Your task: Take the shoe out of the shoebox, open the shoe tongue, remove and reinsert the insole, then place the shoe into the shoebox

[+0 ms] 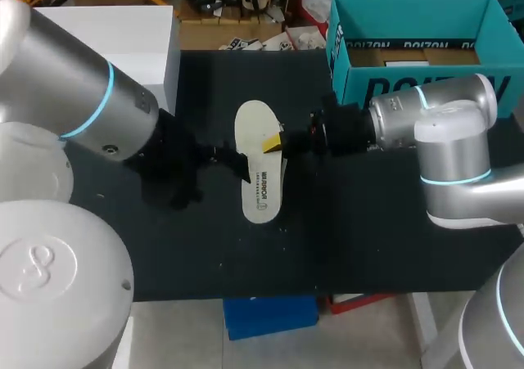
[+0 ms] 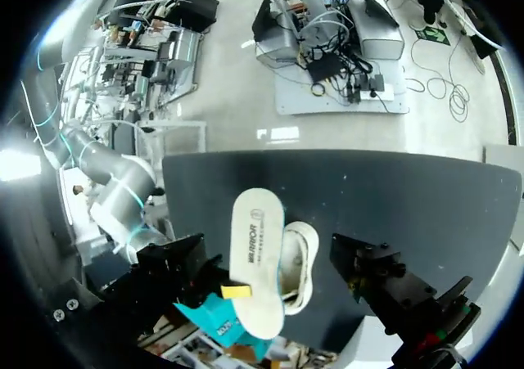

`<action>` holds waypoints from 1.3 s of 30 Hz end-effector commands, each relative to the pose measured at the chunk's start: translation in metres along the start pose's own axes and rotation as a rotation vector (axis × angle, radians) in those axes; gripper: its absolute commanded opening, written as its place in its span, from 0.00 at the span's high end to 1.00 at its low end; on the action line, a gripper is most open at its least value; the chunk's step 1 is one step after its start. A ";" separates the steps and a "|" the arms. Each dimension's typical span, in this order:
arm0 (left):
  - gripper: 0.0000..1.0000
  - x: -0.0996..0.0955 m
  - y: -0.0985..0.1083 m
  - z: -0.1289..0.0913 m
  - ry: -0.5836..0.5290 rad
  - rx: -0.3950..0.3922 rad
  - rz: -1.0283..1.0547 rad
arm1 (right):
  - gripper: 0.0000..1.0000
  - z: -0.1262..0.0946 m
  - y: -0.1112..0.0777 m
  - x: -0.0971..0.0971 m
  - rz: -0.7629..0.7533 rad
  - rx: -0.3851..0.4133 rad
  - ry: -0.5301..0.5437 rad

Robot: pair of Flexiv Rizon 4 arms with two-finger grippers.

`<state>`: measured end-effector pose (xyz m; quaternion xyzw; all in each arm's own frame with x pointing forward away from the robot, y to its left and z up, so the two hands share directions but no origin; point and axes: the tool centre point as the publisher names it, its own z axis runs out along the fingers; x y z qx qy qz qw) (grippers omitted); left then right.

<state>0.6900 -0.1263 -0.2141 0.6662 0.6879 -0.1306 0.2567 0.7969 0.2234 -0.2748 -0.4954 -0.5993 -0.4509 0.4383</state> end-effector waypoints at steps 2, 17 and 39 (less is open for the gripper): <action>0.00 -0.011 0.006 0.024 0.578 0.014 -0.012 | 1.00 0.000 0.000 0.000 0.001 0.001 -0.002; 0.00 -0.024 0.012 0.043 0.597 0.033 -0.010 | 1.00 0.000 0.000 0.000 0.001 0.001 -0.002; 0.00 -0.030 0.024 0.051 0.475 0.043 -0.007 | 1.00 0.000 0.000 0.000 0.001 0.001 -0.002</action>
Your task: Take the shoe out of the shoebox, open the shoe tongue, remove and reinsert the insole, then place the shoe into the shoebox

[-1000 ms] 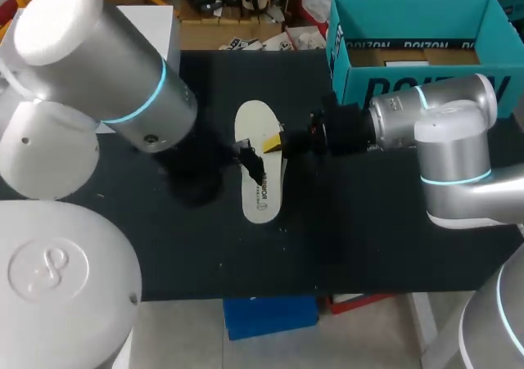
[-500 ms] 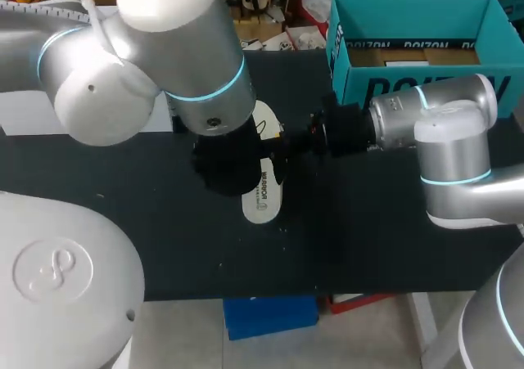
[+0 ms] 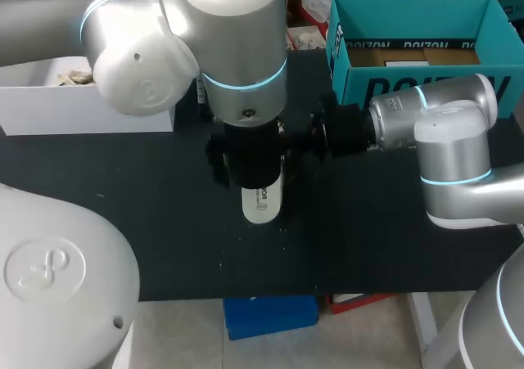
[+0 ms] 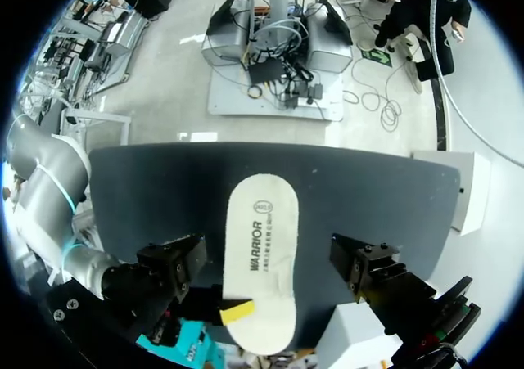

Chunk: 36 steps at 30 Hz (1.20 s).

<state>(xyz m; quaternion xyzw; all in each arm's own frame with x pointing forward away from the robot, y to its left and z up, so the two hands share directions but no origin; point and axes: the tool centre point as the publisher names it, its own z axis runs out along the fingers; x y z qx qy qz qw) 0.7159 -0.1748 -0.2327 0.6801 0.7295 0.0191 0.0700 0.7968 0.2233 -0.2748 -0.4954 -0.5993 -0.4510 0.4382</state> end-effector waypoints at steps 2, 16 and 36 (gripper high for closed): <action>0.00 -0.002 0.011 0.006 -0.014 0.004 0.004 | 1.00 0.000 0.000 0.000 0.001 0.001 -0.002; 0.00 0.004 0.071 -0.001 -0.055 -0.013 0.018 | 1.00 0.000 0.000 0.000 0.001 0.001 -0.002; 0.00 0.012 0.159 0.006 -0.091 -0.011 0.032 | 1.00 0.000 0.000 0.000 0.001 0.001 -0.002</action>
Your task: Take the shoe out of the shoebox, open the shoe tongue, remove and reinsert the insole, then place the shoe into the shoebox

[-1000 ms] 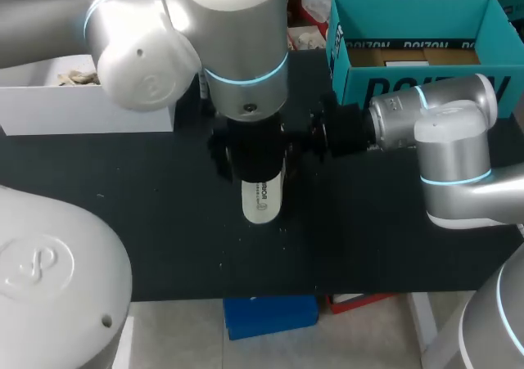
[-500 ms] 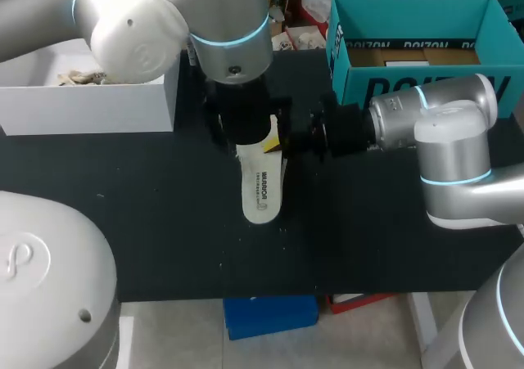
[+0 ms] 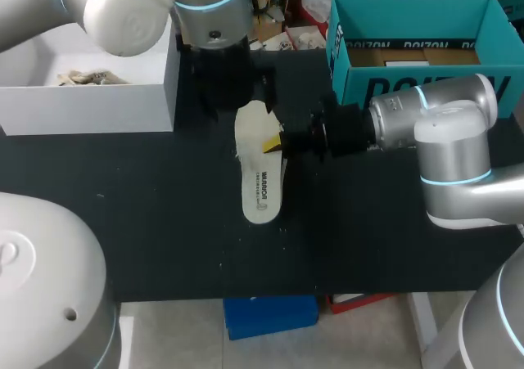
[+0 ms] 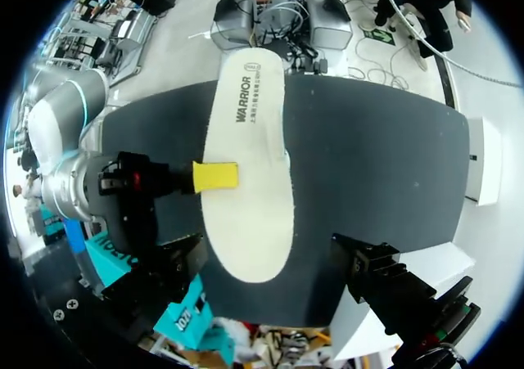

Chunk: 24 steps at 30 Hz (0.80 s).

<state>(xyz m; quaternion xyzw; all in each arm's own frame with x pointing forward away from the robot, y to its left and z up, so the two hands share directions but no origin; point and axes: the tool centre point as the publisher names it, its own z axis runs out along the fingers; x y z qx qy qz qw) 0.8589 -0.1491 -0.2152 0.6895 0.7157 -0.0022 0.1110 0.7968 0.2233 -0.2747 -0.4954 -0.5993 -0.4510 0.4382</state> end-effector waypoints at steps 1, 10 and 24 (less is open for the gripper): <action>0.00 -0.002 0.017 0.009 -0.002 0.014 0.005 | 1.00 0.000 0.000 0.000 0.001 0.001 -0.002; 0.00 -0.006 0.040 0.015 -0.033 0.010 0.019 | 1.00 0.000 0.000 0.000 0.001 0.001 -0.002; 0.00 -0.016 0.032 0.017 -0.041 0.006 0.029 | 1.00 0.000 0.000 0.000 0.001 0.001 -0.002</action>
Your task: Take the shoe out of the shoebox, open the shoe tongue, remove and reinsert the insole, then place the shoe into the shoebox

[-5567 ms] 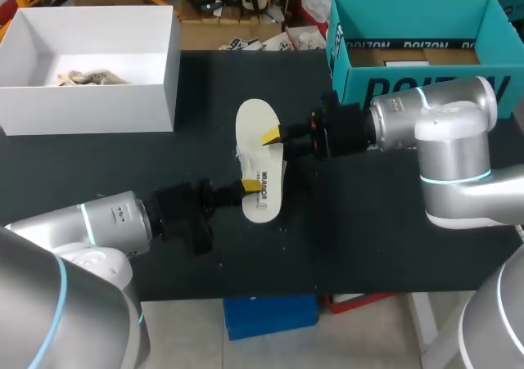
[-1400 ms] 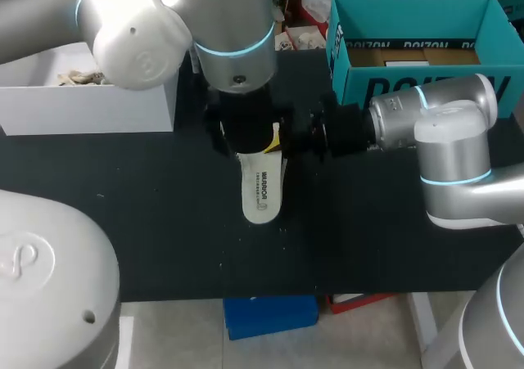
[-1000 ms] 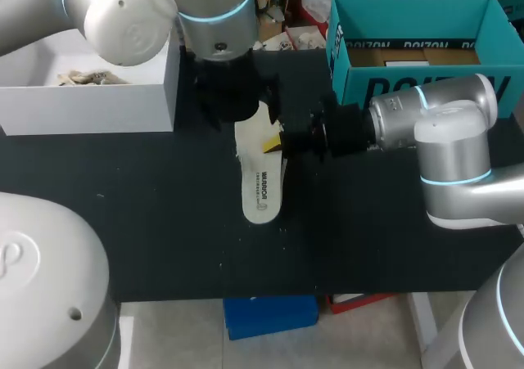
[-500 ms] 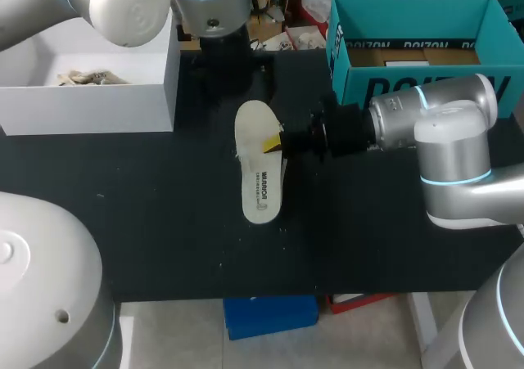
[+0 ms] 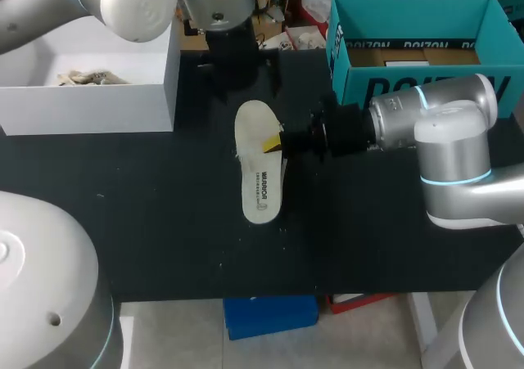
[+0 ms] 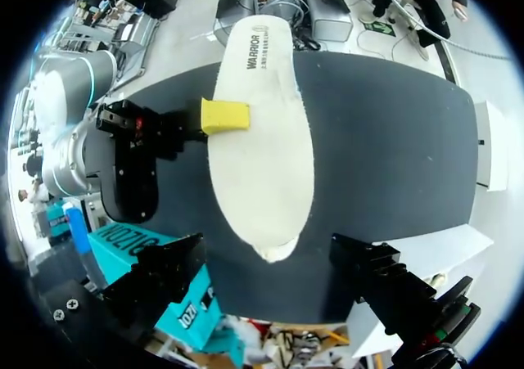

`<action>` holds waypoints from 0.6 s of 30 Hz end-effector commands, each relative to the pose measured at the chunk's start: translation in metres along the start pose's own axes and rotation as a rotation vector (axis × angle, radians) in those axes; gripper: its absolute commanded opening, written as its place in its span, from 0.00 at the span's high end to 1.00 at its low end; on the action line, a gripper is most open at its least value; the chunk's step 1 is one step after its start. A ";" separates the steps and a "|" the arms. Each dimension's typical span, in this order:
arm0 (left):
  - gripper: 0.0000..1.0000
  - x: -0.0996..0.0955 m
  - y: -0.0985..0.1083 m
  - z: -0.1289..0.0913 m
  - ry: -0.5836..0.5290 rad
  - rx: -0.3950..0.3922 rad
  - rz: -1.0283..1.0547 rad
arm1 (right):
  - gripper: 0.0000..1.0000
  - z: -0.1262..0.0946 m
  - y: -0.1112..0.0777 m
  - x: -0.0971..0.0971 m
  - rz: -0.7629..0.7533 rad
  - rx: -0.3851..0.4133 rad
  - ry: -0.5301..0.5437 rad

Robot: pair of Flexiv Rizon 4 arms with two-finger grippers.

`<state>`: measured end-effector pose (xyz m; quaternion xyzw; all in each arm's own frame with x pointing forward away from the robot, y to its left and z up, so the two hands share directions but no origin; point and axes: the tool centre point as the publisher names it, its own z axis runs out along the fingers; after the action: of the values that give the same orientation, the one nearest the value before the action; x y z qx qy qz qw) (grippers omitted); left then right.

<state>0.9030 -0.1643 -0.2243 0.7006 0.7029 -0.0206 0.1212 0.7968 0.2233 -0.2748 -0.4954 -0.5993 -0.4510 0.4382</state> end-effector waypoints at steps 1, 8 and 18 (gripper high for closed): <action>0.00 -0.001 -0.013 -0.002 0.000 -0.008 0.000 | 1.00 0.000 0.000 0.000 0.001 0.001 -0.002; 0.00 0.000 -0.051 -0.010 0.013 -0.020 0.009 | 1.00 0.000 0.000 0.000 0.001 0.001 -0.002; 0.00 0.008 -0.108 -0.017 0.026 -0.020 -0.004 | 1.00 0.000 0.000 0.000 0.001 0.001 -0.002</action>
<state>0.8114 -0.1640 -0.2247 0.7007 0.7062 -0.0169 0.1000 0.7968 0.2233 -0.2748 -0.4954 -0.5992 -0.4511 0.4382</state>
